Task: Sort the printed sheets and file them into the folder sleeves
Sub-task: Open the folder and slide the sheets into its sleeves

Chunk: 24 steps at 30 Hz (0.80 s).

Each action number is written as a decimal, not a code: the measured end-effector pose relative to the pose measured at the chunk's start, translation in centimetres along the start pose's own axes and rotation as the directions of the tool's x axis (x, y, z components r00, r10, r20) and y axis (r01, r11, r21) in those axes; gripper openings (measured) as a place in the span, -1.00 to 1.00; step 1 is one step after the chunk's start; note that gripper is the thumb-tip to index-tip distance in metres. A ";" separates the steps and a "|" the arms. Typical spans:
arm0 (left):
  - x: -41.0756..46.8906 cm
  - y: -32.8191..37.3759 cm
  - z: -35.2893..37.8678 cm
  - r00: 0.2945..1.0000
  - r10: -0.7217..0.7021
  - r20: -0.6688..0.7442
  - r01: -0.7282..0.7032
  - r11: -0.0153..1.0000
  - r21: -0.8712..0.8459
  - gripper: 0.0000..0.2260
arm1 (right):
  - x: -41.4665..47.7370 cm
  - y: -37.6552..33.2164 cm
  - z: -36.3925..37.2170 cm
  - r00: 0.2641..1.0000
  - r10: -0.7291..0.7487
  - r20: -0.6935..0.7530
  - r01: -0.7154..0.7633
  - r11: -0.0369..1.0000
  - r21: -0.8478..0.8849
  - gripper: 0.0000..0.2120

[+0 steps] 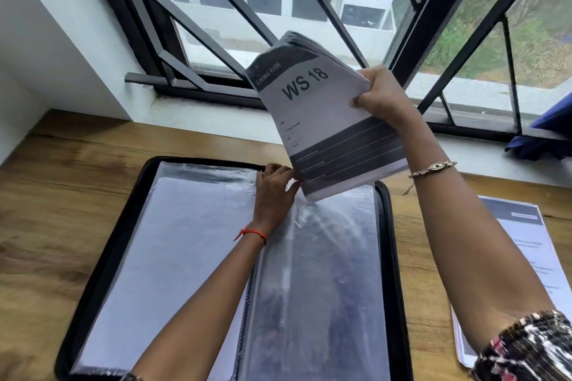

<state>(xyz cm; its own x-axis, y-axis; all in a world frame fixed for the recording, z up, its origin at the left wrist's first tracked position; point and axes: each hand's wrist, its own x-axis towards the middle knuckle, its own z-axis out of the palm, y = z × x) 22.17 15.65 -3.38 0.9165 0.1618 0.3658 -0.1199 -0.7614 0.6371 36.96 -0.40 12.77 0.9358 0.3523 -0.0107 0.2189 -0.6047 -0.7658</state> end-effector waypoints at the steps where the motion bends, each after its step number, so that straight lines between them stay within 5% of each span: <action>1: 0.0 0.0 0.0 1.000 0.000 0.000 0.000 1.000 -0.005 -0.90 | 0.0 0.3 -0.3 1.000 0.005 0.015 -0.006 0.999 0.050 -0.94; 12: 0.2 -0.3 0.2 0.999 0.028 -0.045 -0.029 0.999 -0.020 -0.96 | -1.0 2.2 2.9 0.996 0.081 -0.040 -0.062 0.935 0.350 -0.82; 24: -0.1 5.0 2.8 0.976 0.207 0.061 -0.204 0.978 -0.049 -0.74 | -0.3 -0.2 4.3 0.999 0.043 -0.006 -0.040 0.958 0.284 -0.85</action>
<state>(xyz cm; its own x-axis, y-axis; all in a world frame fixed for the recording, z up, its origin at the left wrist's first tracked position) 22.56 10.08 -2.10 0.8935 -0.0380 0.4475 -0.3231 -0.7464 0.5818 35.45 2.68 10.11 0.9459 0.3219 -0.0400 0.0942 -0.3905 -0.9158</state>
